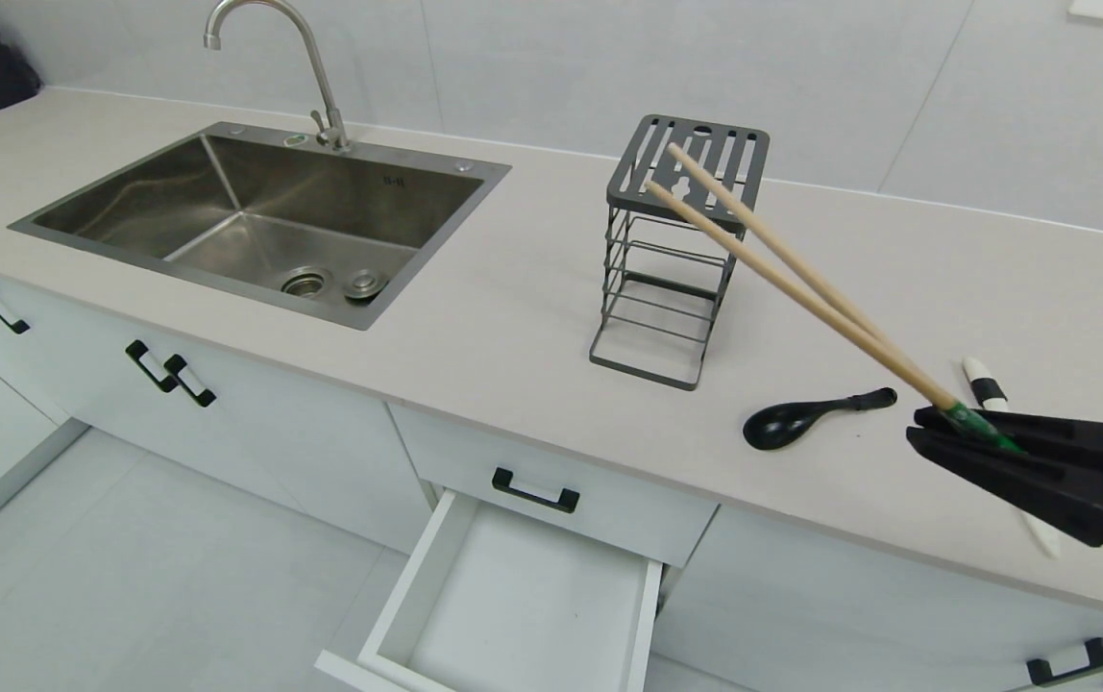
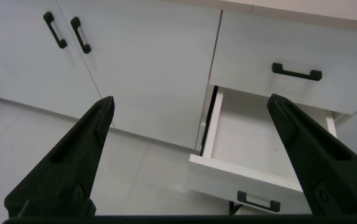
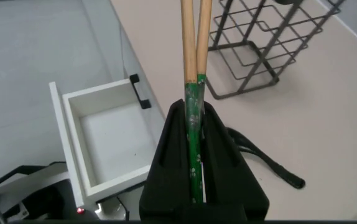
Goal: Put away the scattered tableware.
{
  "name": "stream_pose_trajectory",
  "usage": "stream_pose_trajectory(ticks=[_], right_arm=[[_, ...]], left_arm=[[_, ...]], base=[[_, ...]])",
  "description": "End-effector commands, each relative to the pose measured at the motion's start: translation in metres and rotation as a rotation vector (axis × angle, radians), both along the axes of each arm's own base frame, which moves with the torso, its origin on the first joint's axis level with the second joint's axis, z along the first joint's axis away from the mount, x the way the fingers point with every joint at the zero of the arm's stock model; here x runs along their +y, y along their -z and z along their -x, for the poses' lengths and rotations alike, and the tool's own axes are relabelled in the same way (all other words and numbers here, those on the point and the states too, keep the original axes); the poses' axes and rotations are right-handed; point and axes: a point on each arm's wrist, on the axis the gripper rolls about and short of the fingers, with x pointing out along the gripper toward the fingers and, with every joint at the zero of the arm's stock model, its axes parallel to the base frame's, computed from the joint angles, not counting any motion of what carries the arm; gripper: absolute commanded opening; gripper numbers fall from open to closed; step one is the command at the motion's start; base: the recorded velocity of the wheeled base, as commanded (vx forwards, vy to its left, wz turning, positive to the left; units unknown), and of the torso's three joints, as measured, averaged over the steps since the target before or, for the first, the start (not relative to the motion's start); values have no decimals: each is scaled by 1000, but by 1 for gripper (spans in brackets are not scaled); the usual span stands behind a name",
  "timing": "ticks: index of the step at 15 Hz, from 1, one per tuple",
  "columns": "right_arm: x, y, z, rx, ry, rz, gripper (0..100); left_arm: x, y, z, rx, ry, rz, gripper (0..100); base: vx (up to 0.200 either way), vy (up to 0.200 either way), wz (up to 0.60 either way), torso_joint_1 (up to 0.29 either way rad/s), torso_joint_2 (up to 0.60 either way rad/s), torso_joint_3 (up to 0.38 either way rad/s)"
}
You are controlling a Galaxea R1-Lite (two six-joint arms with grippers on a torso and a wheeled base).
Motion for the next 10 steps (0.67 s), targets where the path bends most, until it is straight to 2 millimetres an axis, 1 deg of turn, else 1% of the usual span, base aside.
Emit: stream_pose_trajectory(ticks=[1,4,5,6,9,10], right_arm=[[18,4,-7,29,-46,32,0],[43,-6,-15,26,-102,14,0],[48,-6,-18,28,-109,12,0],[52,-2,-20,43,-122,11,0],[67,16,-10,152,-200,11,0],[77,26,-7,201,-225,27,0]], left_arm=[[0,0,0,1,0,0,100],[0,0,0,1,0,0,100],[0,0,0,1,0,2,100],[0,0,0,1,0,0,100],[0,0,0,1,0,0,100],[0,0,0,1,0,0,100]], base=[[0,0,0,0,0,0],[0,0,0,0,0,0],[0,0,0,0,0,0],[0,0,0,0,0,0],[0,0,0,0,0,0],[0,0,0,0,0,0]])
